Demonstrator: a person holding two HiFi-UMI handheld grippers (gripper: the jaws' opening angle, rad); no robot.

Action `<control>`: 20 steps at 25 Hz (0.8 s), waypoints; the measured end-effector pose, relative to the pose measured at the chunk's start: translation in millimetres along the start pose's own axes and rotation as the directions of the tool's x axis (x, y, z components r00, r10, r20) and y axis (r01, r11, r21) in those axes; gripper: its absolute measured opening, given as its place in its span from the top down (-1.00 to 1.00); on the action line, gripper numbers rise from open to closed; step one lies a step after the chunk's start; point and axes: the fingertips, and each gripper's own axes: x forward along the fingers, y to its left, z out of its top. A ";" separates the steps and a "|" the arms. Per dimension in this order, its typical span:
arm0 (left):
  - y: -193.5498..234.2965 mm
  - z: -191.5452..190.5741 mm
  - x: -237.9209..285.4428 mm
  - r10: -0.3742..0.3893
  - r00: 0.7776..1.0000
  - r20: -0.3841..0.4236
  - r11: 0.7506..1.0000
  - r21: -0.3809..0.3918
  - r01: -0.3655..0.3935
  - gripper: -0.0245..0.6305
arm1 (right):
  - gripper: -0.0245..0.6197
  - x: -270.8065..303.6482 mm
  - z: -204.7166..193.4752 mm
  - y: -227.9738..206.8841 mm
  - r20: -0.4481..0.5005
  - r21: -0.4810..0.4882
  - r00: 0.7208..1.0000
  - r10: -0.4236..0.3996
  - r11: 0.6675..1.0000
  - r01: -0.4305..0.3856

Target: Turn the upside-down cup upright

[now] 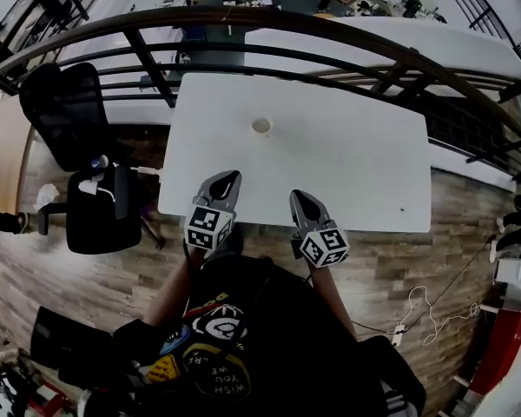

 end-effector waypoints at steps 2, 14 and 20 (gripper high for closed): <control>-25.8 -7.0 -15.3 0.020 1.000 0.003 1.000 -0.010 -0.020 0.91 | 0.93 -23.6 5.0 3.8 0.007 -0.027 1.000 0.009 1.000 -0.008; -142.6 -36.6 -115.0 0.072 0.997 0.033 0.997 -0.017 -0.072 0.91 | 0.93 -154.4 -18.2 43.3 0.038 -0.005 0.999 0.015 1.000 -0.015; -145.3 -14.2 -140.1 0.045 0.996 0.072 0.999 0.005 -0.045 0.91 | 0.93 -162.6 -4.5 71.1 0.065 -0.023 0.998 0.003 1.000 -0.001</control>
